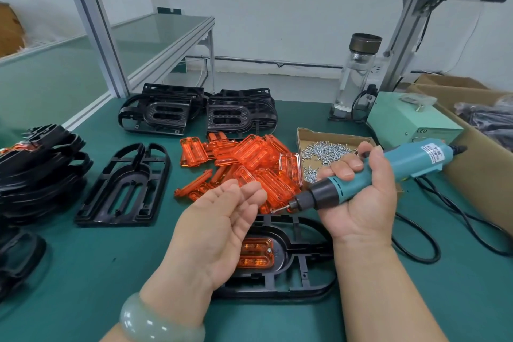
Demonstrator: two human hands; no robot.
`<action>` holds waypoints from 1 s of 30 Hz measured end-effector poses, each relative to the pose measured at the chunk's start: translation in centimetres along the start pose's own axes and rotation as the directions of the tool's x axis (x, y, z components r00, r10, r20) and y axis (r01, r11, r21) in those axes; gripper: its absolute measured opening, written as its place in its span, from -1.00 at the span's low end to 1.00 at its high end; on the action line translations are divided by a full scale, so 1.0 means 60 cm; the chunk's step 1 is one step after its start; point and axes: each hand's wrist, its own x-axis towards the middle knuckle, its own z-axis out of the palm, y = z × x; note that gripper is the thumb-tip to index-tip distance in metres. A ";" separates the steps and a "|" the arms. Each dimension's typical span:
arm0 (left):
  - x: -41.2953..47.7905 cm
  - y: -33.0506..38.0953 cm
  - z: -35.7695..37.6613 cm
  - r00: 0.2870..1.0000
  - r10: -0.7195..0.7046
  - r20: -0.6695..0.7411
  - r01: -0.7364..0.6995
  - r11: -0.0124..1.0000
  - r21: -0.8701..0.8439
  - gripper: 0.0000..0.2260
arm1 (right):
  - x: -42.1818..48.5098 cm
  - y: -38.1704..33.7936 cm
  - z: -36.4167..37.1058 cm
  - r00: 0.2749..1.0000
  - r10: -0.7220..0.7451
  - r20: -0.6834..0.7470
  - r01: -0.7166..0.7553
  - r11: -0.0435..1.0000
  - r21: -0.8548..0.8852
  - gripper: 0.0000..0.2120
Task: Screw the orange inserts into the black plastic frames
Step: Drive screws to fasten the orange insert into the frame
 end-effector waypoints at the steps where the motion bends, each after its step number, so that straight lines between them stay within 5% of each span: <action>1: -0.002 -0.002 0.000 1.000 0.006 0.015 -0.007 1.000 0.030 -0.93 | 0.000 0.000 0.000 1.000 -0.001 -0.001 0.001 1.000 0.002 -0.92; 11: -0.025 -0.007 -0.004 0.999 -0.020 0.047 0.022 0.999 -0.032 -0.76 | 0.000 -0.001 0.002 0.999 -0.012 -0.031 0.013 0.999 0.043 -0.90; 22: -0.029 -0.026 0.017 0.968 -0.250 0.030 0.252 0.958 -0.136 -0.86 | -0.004 0.004 0.005 0.998 -0.025 -0.049 0.027 0.999 0.041 -0.89; 30: -0.036 -0.023 0.020 0.964 -0.251 0.086 0.259 0.960 -0.110 -0.88 | -0.005 0.005 0.007 0.997 -0.039 -0.065 0.041 0.999 0.030 -0.90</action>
